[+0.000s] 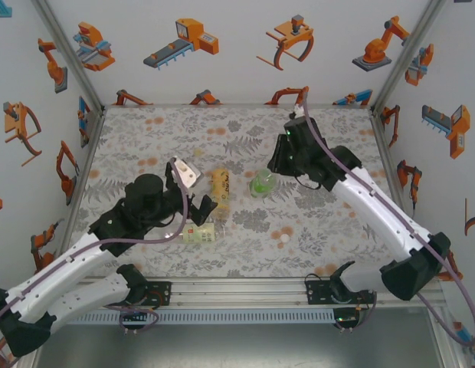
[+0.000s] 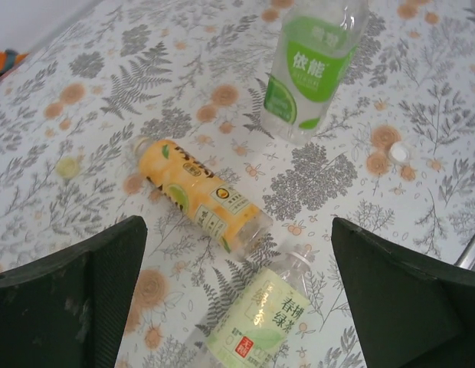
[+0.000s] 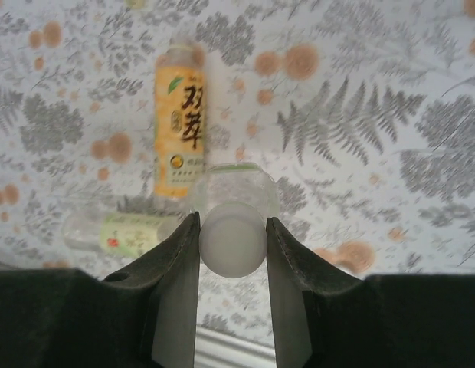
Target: Screw on the bottle caps
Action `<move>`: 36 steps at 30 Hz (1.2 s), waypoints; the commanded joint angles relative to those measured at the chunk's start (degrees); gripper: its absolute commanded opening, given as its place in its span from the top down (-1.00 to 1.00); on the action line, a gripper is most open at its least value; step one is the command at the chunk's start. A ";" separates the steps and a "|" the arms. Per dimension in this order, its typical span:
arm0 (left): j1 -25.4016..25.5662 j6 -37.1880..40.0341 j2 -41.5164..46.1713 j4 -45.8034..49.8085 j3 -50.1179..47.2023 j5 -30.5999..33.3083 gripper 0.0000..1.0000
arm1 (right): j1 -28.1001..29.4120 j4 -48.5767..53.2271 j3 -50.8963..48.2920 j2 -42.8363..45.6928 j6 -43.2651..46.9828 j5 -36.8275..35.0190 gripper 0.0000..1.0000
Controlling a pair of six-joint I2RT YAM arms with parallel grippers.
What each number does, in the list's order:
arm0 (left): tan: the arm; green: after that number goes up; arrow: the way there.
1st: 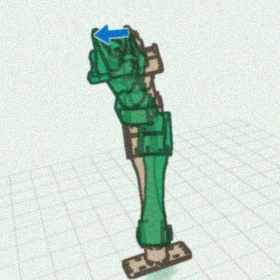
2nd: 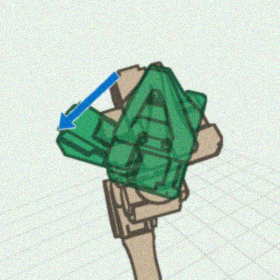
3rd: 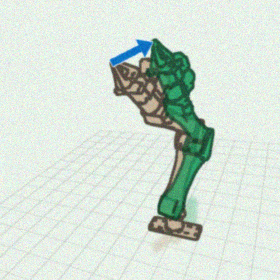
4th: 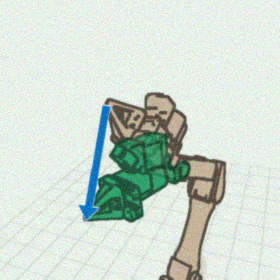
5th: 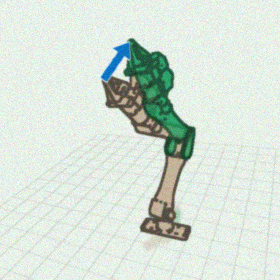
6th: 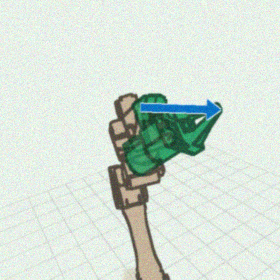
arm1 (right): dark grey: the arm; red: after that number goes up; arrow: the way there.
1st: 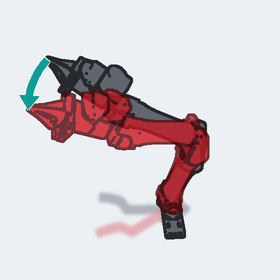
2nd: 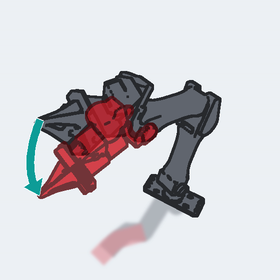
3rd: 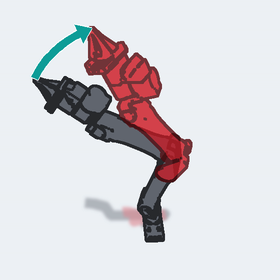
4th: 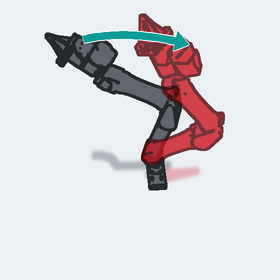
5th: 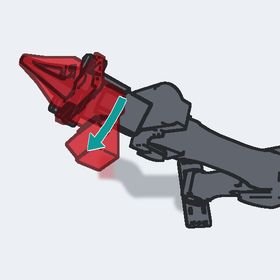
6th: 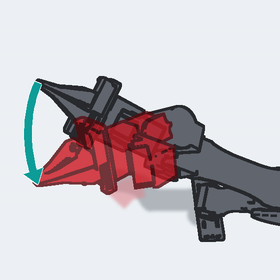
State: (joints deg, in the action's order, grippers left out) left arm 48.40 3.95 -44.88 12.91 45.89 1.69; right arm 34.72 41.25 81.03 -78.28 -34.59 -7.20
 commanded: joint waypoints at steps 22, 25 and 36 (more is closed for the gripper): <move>-4.96 -20.12 14.09 13.37 -3.90 12.10 -0.95 | -12.74 -7.43 22.21 -32.89 22.60 -1.41 1.00; -4.98 -19.94 14.73 13.22 -4.26 12.28 -0.94 | -12.84 -7.81 20.98 -33.08 21.80 -1.41 1.00; -4.92 -19.57 10.23 14.43 -2.25 12.91 -0.94 | -13.03 -6.97 22.46 -32.64 21.31 -2.62 0.03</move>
State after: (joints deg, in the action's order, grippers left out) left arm 43.77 -14.85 -33.17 25.98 41.91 13.93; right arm 22.02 34.02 101.95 -111.37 -13.34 -8.62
